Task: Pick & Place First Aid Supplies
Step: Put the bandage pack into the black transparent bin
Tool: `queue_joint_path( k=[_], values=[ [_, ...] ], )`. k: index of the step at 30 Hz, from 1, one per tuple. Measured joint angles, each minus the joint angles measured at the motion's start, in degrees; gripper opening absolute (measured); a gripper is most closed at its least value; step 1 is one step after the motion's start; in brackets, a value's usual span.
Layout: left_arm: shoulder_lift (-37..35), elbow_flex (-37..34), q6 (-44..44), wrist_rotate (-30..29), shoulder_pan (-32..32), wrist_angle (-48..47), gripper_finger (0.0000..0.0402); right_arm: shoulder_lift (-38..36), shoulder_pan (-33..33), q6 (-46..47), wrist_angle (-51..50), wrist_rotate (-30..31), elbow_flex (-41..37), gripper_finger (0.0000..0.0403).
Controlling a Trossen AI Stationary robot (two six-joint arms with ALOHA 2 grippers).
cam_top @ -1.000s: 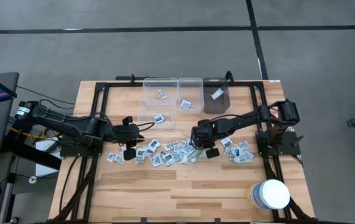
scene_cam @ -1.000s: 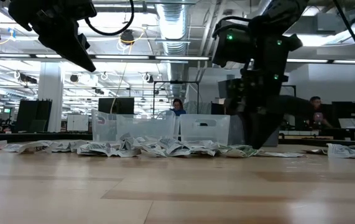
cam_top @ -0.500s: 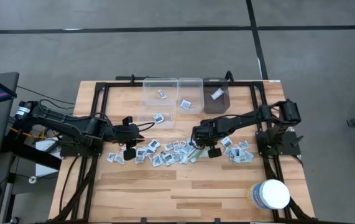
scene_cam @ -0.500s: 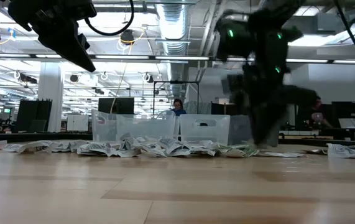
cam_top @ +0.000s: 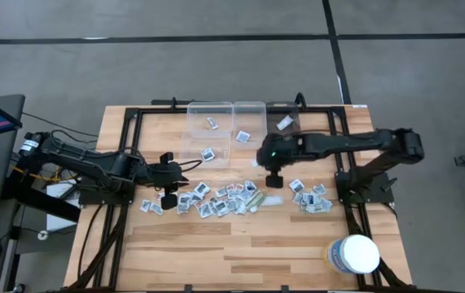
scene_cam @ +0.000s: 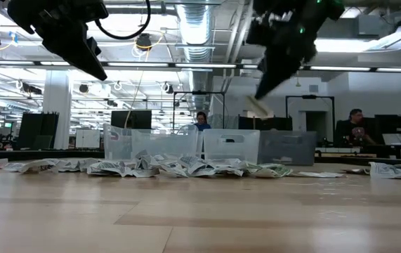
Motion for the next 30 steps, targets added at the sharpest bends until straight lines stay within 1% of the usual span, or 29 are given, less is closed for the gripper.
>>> queue_joint_path(
  k=[6,9,14,17,20,23,30],
  values=[
    [0.0,0.0,0.9,0.0,0.3,0.0,0.0056,-6.4,-6.6,3.9,6.5,-11.2,0.0,0.0],
    [0.0,0.0,1.1,0.0,0.3,-0.1,0.0056,-8.4,-10.4,6.4,8.5,-14.4,0.0,0.0],
    [-0.8,0.0,1.3,-1.3,0.5,-1.5,0.0056,-9.3,-17.5,13.3,9.0,-14.5,0.1,0.0],
    [-0.9,0.0,1.6,-2.3,1.1,-2.1,0.0056,-8.6,-21.5,15.7,9.1,-14.2,0.1,0.0],
    [-1.1,0.0,1.9,-2.4,2.3,-2.2,0.0056,-6.8,-25.1,18.1,8.8,-11.6,0.1,0.0],
    [-1.9,0.0,2.5,-2.8,3.7,-2.6,0.0056,-4.9,-28.0,21.3,9.0,-9.3,0.1,0.0],
    [-2.3,0.0,4.5,-2.8,7.7,-3.1,0.0056,-2.0,-32.6,22.8,8.8,-8.2,0.1,0.0]
  ],
)
